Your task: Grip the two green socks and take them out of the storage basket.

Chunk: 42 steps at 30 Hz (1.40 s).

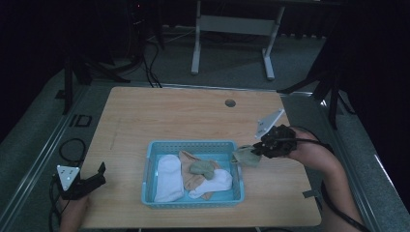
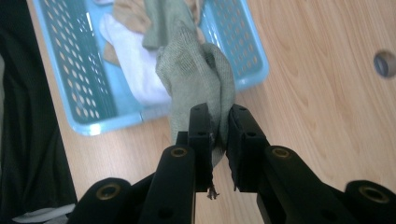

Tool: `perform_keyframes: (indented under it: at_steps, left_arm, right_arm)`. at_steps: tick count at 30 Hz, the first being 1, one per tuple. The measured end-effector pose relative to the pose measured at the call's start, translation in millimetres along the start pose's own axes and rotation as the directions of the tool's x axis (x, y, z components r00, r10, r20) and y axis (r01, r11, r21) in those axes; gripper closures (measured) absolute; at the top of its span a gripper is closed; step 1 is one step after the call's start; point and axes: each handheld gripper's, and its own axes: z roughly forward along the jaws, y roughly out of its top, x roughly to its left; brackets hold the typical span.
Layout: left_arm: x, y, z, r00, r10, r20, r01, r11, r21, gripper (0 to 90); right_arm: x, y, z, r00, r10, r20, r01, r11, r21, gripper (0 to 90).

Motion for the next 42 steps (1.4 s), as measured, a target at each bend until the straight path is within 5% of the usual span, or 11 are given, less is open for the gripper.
perform_keyframes:
  at_steps: [15,25,42]
  left_arm:
    - [-0.5,0.1,-0.2,1.0000,0.003,-0.005,-0.003,1.0000,0.004,0.4]
    - [-0.8,0.0,-0.1,1.0000,0.003,-0.007,-0.003,1.0000,0.004,0.4]
    - [-0.9,0.0,0.0,1.0000,0.004,-0.008,-0.004,1.0000,0.004,0.4]
  right_arm:
    - [-4.5,-74.4,20.4,0.9891,0.146,-0.015,-0.146,0.989,0.005,80.2]
    - [-0.8,-100.1,43.1,0.9783,0.201,-0.053,-0.200,0.980,0.007,80.2]
    - [2.4,-137.6,85.7,0.9476,0.305,-0.094,-0.303,0.952,0.039,80.2]
